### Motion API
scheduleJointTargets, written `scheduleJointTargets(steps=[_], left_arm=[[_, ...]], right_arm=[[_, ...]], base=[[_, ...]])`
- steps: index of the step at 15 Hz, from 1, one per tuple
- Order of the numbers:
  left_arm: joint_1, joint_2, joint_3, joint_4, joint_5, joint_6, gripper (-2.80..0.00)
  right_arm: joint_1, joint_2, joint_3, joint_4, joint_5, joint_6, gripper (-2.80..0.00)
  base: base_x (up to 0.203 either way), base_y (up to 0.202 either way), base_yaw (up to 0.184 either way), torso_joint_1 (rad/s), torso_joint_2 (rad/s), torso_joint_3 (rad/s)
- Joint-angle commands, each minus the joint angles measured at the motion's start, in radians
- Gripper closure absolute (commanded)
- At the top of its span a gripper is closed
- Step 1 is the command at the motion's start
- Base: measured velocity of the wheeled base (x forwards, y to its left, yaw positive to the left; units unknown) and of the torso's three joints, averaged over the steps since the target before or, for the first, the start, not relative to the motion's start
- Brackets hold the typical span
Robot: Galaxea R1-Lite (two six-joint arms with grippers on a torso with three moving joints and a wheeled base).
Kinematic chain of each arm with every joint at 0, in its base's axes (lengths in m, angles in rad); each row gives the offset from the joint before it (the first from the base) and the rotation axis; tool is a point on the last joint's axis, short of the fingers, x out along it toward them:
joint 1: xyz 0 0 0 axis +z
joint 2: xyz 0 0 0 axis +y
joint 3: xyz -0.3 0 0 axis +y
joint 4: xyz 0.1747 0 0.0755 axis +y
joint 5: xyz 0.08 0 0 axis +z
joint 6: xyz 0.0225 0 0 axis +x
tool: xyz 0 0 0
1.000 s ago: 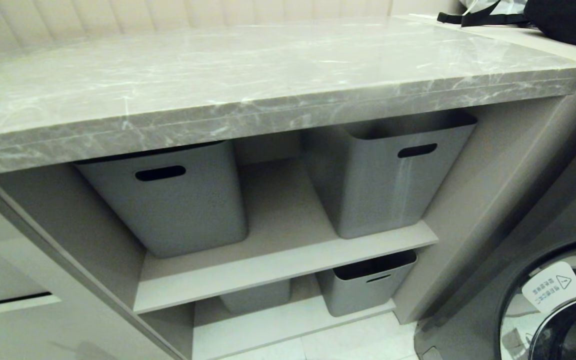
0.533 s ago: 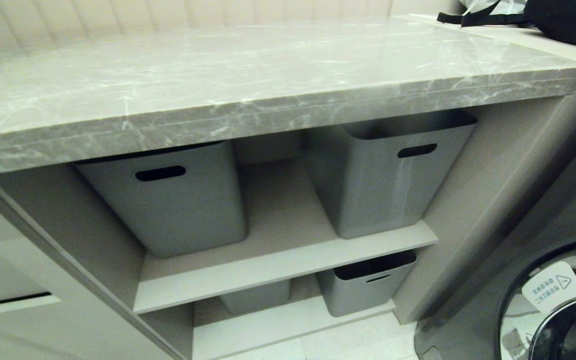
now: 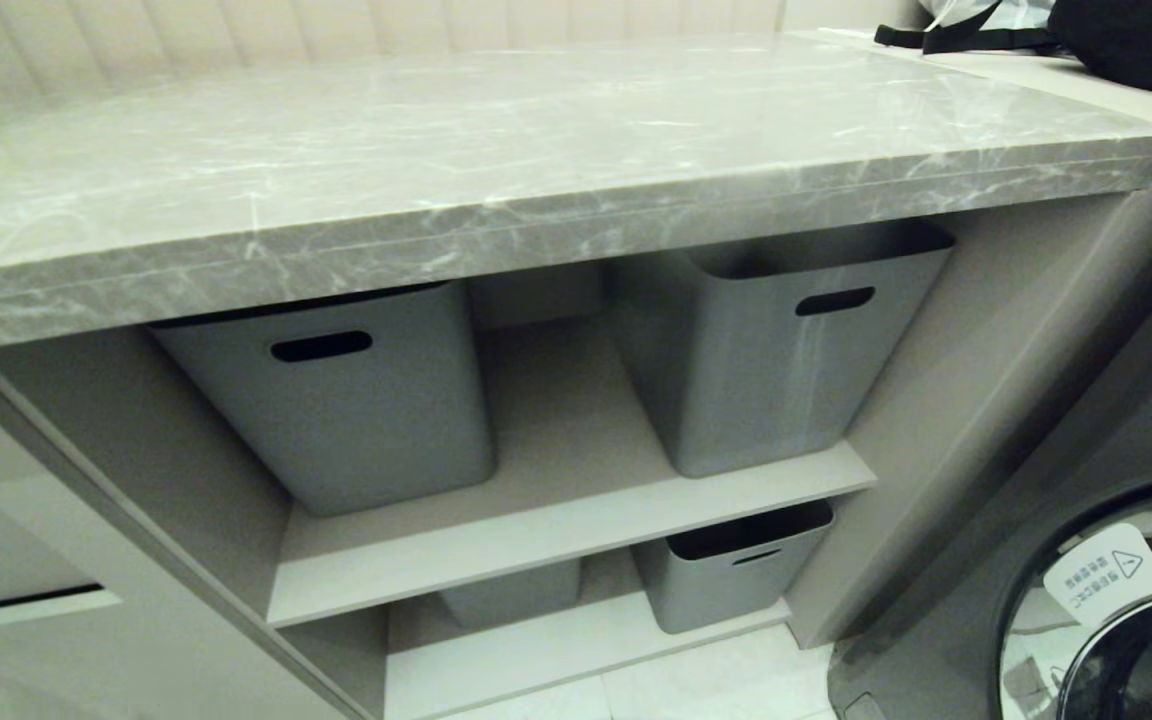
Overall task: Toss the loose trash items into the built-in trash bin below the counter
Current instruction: Put the garbage in the trash can
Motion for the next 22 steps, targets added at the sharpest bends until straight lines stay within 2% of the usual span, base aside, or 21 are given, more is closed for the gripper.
scheduleJointTargets(steps=[1,4,7,11,16,19,22], left_arm=[[-0.023,0.141,0.002,-0.075,-0.003,0.001,0.0],[-0.075,0.226,0.003,-0.17,-0.004,-0.02,0.0],[-0.138,0.231,0.0,-0.175,-0.002,-0.124,0.0],[-0.186,0.223,-0.014,-0.18,0.005,-0.387,0.0],[-0.212,0.225,-0.051,-0.187,0.005,-0.718,0.0],[-0.244,0.237,-0.101,-0.207,0.013,-0.846,0.0],[-0.27,0.263,-0.157,-0.208,0.059,-0.972,0.0]], right_arm=[[0.0,0.0,0.0,0.0,0.0,0.0,0.0],[0.0,0.0,0.0,0.0,0.0,0.0,0.0],[0.0,0.0,0.0,0.0,0.0,0.0,0.0],[0.0,0.0,0.0,0.0,0.0,0.0,0.0],[0.0,0.0,0.0,0.0,0.0,0.0,0.0],[0.0,0.0,0.0,0.0,0.0,0.0,0.0],[0.0,0.0,0.0,0.0,0.0,0.0,0.0]], base=[[0.0,0.0,0.0,0.0,0.0,0.0],[0.0,0.0,0.0,0.0,0.0,0.0],[0.0,0.0,0.0,0.0,0.0,0.0],[0.0,0.0,0.0,0.0,0.0,0.0],[0.0,0.0,0.0,0.0,0.0,0.0],[0.0,0.0,0.0,0.0,0.0,0.0],[0.0,0.0,0.0,0.0,0.0,0.0]])
